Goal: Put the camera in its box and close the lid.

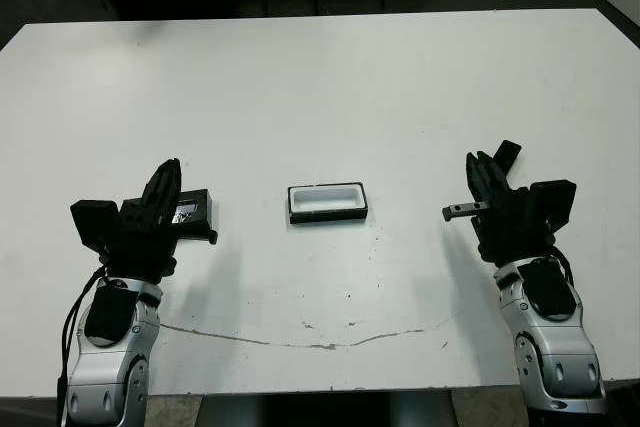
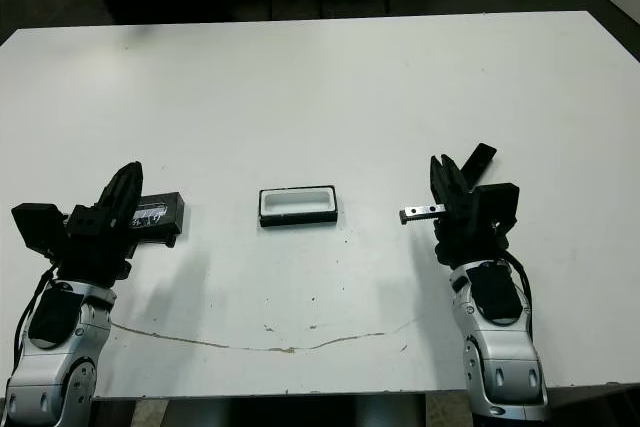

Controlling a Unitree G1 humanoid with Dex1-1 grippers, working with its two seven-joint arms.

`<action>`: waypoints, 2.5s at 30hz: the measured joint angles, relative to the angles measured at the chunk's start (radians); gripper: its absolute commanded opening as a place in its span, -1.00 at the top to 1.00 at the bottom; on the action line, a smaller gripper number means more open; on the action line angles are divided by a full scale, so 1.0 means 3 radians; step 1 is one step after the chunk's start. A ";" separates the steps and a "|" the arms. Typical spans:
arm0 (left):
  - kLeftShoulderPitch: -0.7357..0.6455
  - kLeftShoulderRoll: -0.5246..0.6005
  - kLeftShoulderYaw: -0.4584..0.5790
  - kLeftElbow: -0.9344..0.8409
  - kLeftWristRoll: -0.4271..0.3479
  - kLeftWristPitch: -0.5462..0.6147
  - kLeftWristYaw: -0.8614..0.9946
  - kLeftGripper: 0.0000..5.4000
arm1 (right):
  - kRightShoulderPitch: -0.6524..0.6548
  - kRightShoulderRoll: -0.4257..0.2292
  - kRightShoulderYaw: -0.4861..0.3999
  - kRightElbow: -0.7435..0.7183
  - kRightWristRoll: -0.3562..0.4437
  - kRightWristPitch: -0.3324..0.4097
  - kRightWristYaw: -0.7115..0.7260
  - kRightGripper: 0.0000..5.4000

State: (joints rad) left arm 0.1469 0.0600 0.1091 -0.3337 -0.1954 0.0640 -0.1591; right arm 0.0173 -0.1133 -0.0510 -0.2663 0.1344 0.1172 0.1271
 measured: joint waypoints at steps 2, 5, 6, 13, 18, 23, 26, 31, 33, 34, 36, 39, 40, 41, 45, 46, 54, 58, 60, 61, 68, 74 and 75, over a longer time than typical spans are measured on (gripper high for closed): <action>0.0000 0.0000 0.0001 0.0000 -0.0008 0.0000 0.0000 1.00 | 0.0000 0.0000 0.0001 -0.0024 -0.0001 0.0023 -0.0010 1.00; 0.0000 0.0001 0.0002 0.0000 -0.0006 0.0000 0.0000 1.00 | 0.0000 0.0001 0.0001 -0.0050 0.0003 0.0036 -0.0014 1.00; 0.0000 0.0003 0.0002 0.0000 0.0002 0.0000 0.0000 1.00 | 0.0000 0.0001 0.0000 -0.0051 0.0003 0.0036 -0.0014 1.00; 0.0000 0.0008 0.0008 0.0000 -0.0006 0.0003 -0.0001 1.00 | 0.0000 0.0000 0.0012 -0.0052 -0.0003 0.0036 -0.0011 1.00; 0.0000 0.0009 0.0025 0.0000 -0.0039 0.0004 -0.0012 1.00 | -0.0091 -0.0052 -0.0045 -0.0041 -0.0008 0.0036 0.0003 1.00; -0.0004 0.0011 0.0020 0.0000 -0.0041 0.0004 -0.0014 1.00 | -0.0512 -0.0428 -0.0410 0.0225 0.0041 -0.0159 0.0171 1.00; -0.0006 0.0013 0.0017 0.0001 -0.0039 0.0003 -0.0014 1.00 | -0.0753 -0.0701 -0.0602 0.0433 0.0038 -0.0165 0.0220 1.00; -0.0007 0.0022 0.0012 0.0001 -0.0029 0.0001 -0.0014 1.00 | -0.1161 -0.1156 -0.0759 0.0930 -0.0075 -0.0135 0.0265 1.00; -0.0006 0.0024 0.0008 0.0001 -0.0015 -0.0004 -0.0013 1.00 | -0.1325 -0.1357 -0.0751 0.1142 -0.0166 -0.0019 0.0302 1.00; -0.0005 0.0024 0.0008 0.0002 -0.0015 -0.0007 -0.0013 1.00 | -0.1401 -0.1462 -0.0736 0.1277 -0.0210 0.0000 0.0359 1.00; -0.0003 0.0026 0.0009 0.0003 -0.0012 -0.0013 -0.0013 1.00 | -0.1542 -0.1683 -0.0649 0.1582 -0.0308 -0.0006 0.0539 1.00; 0.0000 0.0031 0.0010 0.0001 -0.0010 -0.0014 -0.0009 1.00 | -0.1745 -0.1962 -0.0412 0.1961 -0.0492 0.0107 0.0869 1.00; 0.0000 0.0032 0.0011 -0.0001 -0.0011 -0.0012 -0.0008 1.00 | -0.1811 -0.2017 -0.0334 0.2060 -0.0530 0.0174 0.0982 1.00; 0.0000 0.0032 0.0010 -0.0001 -0.0013 -0.0010 -0.0008 1.00 | -0.1876 -0.2061 -0.0261 0.2168 -0.0557 0.0212 0.1101 1.00; -0.0001 0.0034 0.0015 0.0001 -0.0015 -0.0008 -0.0008 1.00 | -0.2153 -0.2178 0.0084 0.2645 -0.0708 0.0222 0.1627 1.00; -0.0001 0.0034 0.0017 0.0001 -0.0019 -0.0009 -0.0010 1.00 | -0.2209 -0.2197 0.0163 0.2703 -0.0756 0.0253 0.1740 1.00; -0.0001 0.0040 0.0026 0.0002 -0.0020 -0.0011 -0.0010 1.00 | -0.2397 -0.2254 0.0460 0.2963 -0.0779 0.0273 0.2546 1.00; 0.0000 0.0040 0.0031 0.0001 -0.0030 -0.0004 -0.0010 1.00 | -0.2399 -0.2309 0.0625 0.3004 -0.0882 0.0160 0.2811 1.00; 0.0000 0.0040 0.0032 0.0001 -0.0032 -0.0004 -0.0010 1.00 | -0.2400 -0.2328 0.0691 0.3001 -0.0948 0.0149 0.2872 1.00; 0.0001 0.0041 0.0031 0.0001 -0.0031 -0.0005 -0.0010 1.00 | -0.2400 -0.2330 0.0718 0.2993 -0.0980 0.0150 0.2886 1.00; 0.0008 0.0042 0.0030 0.0000 -0.0028 -0.0003 -0.0008 1.00 | -0.2394 -0.2335 0.0914 0.2884 -0.1223 0.0259 0.2926 1.00; 0.0025 0.0042 0.0027 0.0000 -0.0023 -0.0006 -0.0010 1.00 | -0.2396 -0.2264 0.1039 0.3024 -0.1294 0.0237 0.2957 1.00; 0.0025 0.0042 0.0027 0.0000 -0.0027 -0.0006 -0.0013 1.00 | -0.2397 -0.2234 0.1063 0.3075 -0.1316 0.0235 0.2956 1.00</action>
State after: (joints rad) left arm 0.1545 0.0726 0.1173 -0.3336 -0.2035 0.0621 -0.1631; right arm -0.7017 -0.7835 0.2679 0.6561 -0.2603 0.1878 1.0138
